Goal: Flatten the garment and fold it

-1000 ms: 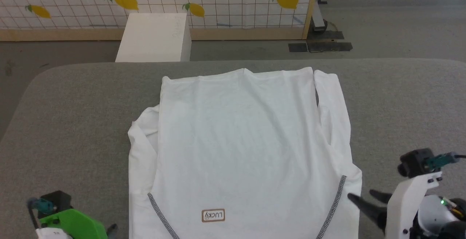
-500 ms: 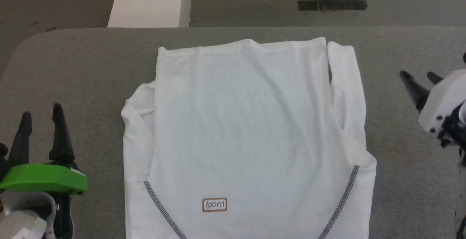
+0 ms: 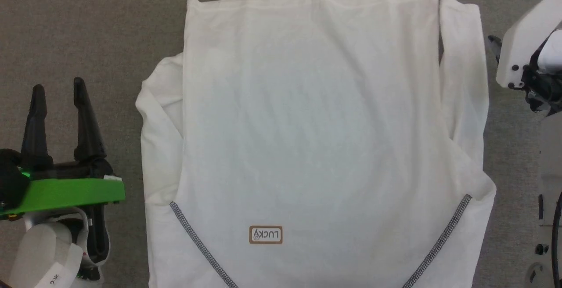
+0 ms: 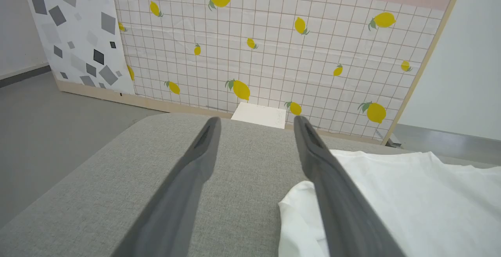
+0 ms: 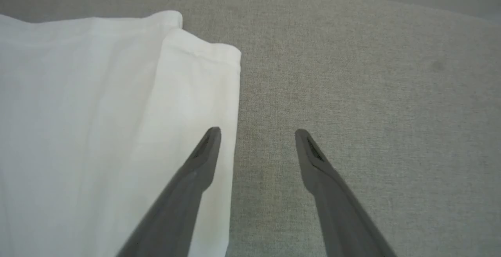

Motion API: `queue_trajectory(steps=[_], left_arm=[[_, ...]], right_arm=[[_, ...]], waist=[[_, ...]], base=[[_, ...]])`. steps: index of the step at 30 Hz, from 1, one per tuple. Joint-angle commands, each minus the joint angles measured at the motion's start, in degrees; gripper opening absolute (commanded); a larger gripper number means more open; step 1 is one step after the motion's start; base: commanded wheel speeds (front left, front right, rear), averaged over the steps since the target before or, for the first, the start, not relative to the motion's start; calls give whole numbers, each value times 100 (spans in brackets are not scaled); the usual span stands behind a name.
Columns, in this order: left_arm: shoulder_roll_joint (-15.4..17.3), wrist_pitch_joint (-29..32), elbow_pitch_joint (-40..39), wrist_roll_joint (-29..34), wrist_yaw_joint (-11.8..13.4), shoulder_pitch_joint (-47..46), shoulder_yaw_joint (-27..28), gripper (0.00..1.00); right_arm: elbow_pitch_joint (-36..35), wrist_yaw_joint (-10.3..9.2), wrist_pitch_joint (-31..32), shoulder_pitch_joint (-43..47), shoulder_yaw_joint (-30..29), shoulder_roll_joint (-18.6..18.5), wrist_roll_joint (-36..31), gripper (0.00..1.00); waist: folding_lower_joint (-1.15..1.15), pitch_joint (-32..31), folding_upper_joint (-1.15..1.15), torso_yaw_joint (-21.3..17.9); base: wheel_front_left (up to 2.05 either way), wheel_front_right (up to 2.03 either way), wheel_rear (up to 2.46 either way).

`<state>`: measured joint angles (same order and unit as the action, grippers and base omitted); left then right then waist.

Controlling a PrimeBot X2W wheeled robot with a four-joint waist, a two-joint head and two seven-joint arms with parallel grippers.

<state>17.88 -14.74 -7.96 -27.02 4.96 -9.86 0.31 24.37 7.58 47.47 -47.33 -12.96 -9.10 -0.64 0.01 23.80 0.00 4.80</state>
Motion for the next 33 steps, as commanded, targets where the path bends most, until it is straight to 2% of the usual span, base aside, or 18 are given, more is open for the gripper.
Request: queue_trajectory(steps=[1, 11, 12, 13, 19, 23, 28, 33], left_arm=[[-100, -24, 17, 108, -115, -110, 76, 100], [-663, -25, 261, 588, -730, -206, 415, 100], [-700, -25, 292, 616, -766, -205, 439, 100], [-743, -25, 328, 653, -805, -202, 470, 100], [-957, -26, 424, 835, -989, -89, 680, 100], [-1087, -26, 368, 910, -1052, 87, 892, 100], [-1210, -26, 341, 997, -1111, 304, 1055, 100], [-1291, -26, 340, 1056, -1145, 508, 1187, 100]], right_arm=[[129, -9, 17, -104, -8, -6, -116, 100], [851, -9, -194, -217, 194, 41, -105, 100], [906, -9, -178, -208, 191, 30, -61, 29], [949, -9, -183, -199, 189, 16, 3, 0], [739, -9, -630, -44, -96, -277, 450, 0], [409, -9, -849, 315, -567, -534, 757, 0], [-42, -9, -768, 1104, -1325, -841, 941, 0], [-465, -9, -643, 1920, -1978, -871, 991, 0]], waist=[[-1, 320, 0, 197], [-1, 453, 0, 245], [-1, 433, 0, 233], [-1, 391, 0, 213], [-1, -64, 0, 24], [-1, -399, 0, -106], [-1, -756, 0, -224], [-1, -1031, 0, -319]], base=[[0, 0, 0], [0, 0, 0], [0, 0, 0], [0, 0, 0], [0, 0, 0], [0, 0, 0], [0, 0, 0], [0, 0, 0]])
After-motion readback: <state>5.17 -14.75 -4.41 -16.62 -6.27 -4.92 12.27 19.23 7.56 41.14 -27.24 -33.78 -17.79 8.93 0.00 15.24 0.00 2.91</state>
